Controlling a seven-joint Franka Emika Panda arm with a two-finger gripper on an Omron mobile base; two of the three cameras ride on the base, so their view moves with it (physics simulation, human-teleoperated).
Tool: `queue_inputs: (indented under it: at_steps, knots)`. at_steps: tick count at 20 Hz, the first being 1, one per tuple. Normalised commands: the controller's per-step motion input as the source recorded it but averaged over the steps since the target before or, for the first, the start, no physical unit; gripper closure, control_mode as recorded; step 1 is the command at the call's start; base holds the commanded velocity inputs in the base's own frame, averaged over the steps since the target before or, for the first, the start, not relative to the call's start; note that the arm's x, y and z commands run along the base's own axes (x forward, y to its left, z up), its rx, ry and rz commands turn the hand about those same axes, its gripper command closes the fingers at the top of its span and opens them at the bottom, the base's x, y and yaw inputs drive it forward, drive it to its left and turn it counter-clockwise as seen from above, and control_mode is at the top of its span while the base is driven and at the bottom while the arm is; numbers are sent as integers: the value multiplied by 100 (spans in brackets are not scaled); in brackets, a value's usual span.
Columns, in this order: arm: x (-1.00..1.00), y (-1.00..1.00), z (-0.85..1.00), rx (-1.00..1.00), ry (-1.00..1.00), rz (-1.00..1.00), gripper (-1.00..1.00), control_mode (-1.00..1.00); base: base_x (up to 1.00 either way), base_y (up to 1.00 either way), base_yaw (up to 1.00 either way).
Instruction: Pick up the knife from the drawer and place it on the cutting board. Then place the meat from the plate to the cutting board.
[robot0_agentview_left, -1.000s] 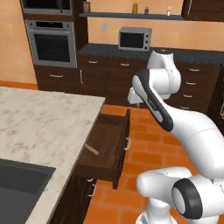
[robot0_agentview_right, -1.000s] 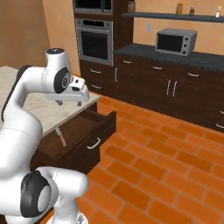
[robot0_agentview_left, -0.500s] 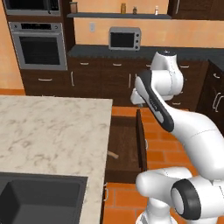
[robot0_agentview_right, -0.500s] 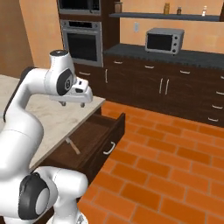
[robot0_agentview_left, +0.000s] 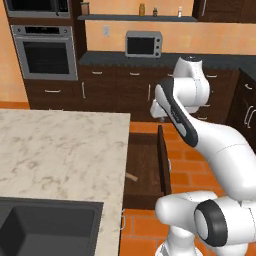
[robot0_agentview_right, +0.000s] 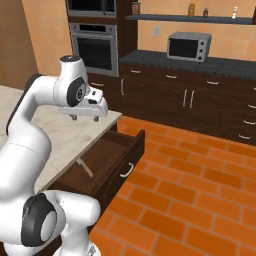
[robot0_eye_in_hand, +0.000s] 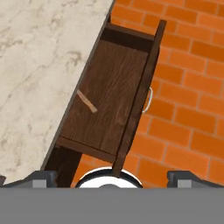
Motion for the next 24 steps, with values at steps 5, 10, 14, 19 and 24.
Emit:
queue_inputs:
  at_steps: [5, 10, 14, 19, 24]
  knots:
    - [51, -61, -57, 10, 1, 40, -100, -100, 0, 0, 0]
    - [54, -34, -75, 0, -11, 57, -100, -100, 0, 0, 0]
    - [55, -2, -84, -1, -14, 55, -100, -100, 0, 0, 0]
    - [39, 0, -65, 0, -1, 38, -100, -100, 0, 0, 0]
    - [24, 4, -51, 2, -1, 18, -100, -100, 0, 0, 0]
